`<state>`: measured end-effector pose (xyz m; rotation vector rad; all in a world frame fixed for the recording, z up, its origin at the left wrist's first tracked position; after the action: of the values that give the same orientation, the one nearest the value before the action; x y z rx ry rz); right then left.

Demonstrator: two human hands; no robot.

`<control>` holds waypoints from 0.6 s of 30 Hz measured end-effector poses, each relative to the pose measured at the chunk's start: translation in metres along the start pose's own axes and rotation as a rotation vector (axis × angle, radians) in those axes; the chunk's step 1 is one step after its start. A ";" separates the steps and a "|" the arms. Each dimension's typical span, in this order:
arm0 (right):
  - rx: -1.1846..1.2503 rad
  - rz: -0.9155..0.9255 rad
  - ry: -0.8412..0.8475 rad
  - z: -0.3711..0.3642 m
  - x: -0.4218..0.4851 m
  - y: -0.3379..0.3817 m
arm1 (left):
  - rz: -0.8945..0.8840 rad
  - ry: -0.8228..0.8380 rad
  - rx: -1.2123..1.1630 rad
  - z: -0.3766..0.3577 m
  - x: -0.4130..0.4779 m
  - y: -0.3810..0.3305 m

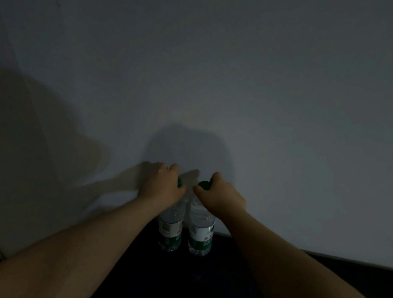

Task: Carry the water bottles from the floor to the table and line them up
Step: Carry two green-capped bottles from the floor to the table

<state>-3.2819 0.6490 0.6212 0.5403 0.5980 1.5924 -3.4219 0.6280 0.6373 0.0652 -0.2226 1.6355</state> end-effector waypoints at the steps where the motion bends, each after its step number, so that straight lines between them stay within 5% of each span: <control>1: -0.033 0.009 -0.012 0.004 -0.004 0.001 | -0.004 -0.011 0.004 0.004 -0.002 -0.001; 11: -0.396 0.144 -0.113 0.060 -0.062 0.030 | -0.133 -0.080 0.041 0.067 -0.042 -0.026; 18: -0.516 0.061 -0.196 0.116 -0.131 -0.003 | -0.318 -0.099 0.033 0.091 -0.081 -0.091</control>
<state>-3.1901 0.5264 0.7067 0.3203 0.0140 1.6480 -3.3335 0.5371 0.7219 0.1975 -0.2471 1.3205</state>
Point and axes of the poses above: each hand's wrist, its own x-axis towards the middle knuckle, its own z-axis out of the back of the hand, y = z × x, the point moved 3 cm from there along x, towards the middle knuckle, and after that the axes turned 10 degrees about x, right-handed, at the moved point
